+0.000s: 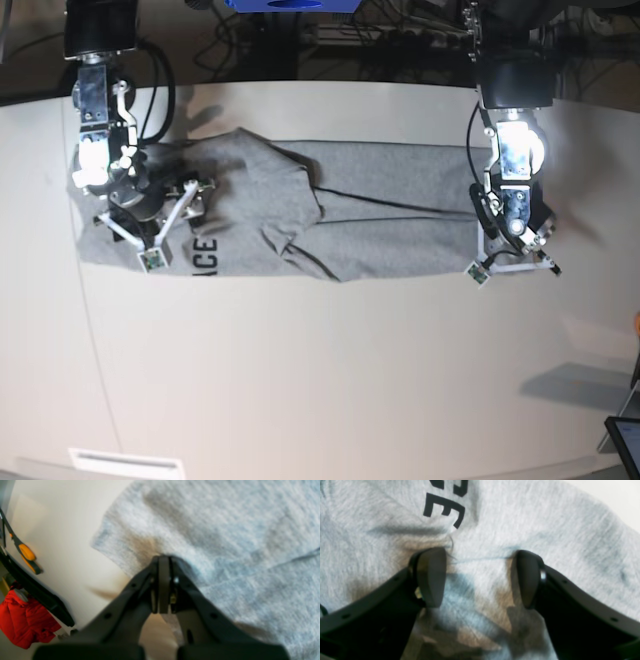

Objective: Fold the T-shirt properly
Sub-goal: 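Pinch the folded edge again with the right gripper, then open both grippers and lift them off the shirt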

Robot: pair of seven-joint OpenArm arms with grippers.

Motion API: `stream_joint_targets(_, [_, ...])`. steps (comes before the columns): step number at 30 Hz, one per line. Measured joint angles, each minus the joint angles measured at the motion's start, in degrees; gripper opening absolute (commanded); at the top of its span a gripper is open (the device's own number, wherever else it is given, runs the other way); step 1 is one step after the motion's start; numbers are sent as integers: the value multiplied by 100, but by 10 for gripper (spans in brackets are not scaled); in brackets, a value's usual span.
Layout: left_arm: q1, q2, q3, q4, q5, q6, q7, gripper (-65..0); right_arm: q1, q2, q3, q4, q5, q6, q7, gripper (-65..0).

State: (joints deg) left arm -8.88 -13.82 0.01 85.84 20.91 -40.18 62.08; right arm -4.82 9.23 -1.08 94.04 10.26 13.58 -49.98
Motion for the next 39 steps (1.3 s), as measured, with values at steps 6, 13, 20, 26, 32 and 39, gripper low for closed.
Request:
stream_joint_targets(6, [-286, 2, 0, 50, -4, 0, -2, -650, -79, 9, 9, 466, -184, -50, -278, -236])
stream_joint_targets(13, [-293, 9, -61, 422, -13, -2, -2, -650, -79, 7, 11, 1040, -173, -59, -304, -236])
stream_joint_targets(20, [481, -7, -1130, 1528, 24, -22, 153, -650, -422, -9, -79, 1873, -177, -68, -505, -238])
stream_joint_targets(26, [1145, -13, -1978, 2090, -17, -22, -398, -650, -817, -57, -697, 1895, -181, -39, 83, -527])
stream_joint_targets(32, [2024, 2, -2092, 2090, -13, -39, -1714, -650, -870, -258, -988, 1716, -162, -81, 348, -588])
stream_joint_targets(39, [2297, 256, -2686, 2022, -31, -42, -2317, -650, -938, -669, -439, 1360, -164, -107, 1104, -585])
